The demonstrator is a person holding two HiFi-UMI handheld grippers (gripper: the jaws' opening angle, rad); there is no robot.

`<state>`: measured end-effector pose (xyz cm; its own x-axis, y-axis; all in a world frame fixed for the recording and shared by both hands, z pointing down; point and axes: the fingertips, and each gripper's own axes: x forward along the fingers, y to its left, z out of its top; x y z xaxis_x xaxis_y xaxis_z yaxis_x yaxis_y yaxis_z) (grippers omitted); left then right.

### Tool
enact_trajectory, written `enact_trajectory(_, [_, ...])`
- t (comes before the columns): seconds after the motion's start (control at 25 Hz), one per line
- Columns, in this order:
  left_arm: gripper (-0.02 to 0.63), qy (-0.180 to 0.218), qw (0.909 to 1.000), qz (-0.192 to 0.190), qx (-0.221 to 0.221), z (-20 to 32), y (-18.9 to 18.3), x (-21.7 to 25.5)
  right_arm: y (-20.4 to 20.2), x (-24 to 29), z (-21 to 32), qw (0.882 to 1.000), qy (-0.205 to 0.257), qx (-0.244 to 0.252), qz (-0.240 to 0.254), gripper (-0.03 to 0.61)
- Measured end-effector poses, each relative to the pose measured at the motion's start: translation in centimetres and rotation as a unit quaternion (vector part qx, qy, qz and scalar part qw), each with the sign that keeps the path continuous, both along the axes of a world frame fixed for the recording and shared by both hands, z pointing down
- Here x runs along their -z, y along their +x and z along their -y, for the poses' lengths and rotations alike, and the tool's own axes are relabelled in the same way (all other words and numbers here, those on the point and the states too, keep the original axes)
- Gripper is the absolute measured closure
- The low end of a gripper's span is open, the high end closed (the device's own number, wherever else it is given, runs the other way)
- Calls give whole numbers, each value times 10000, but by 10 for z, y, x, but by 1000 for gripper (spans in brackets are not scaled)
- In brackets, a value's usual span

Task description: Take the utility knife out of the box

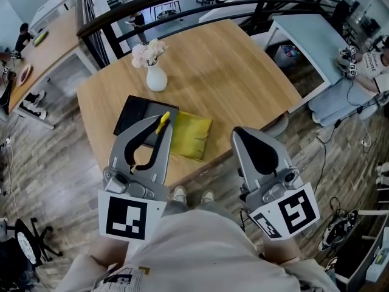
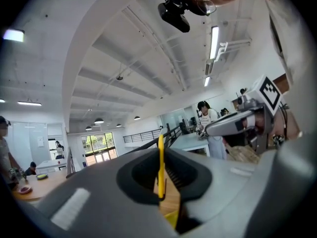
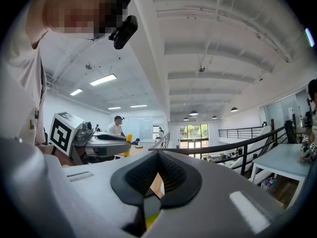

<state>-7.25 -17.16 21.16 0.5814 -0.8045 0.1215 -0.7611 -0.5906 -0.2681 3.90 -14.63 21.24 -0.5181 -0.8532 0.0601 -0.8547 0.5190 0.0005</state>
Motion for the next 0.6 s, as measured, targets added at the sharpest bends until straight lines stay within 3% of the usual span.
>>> enact_trajectory(0.6, [586, -153, 9999, 3, -16, -5, 3, -8, 1, -5, -4, 10000, -37, 6, -55, 578])
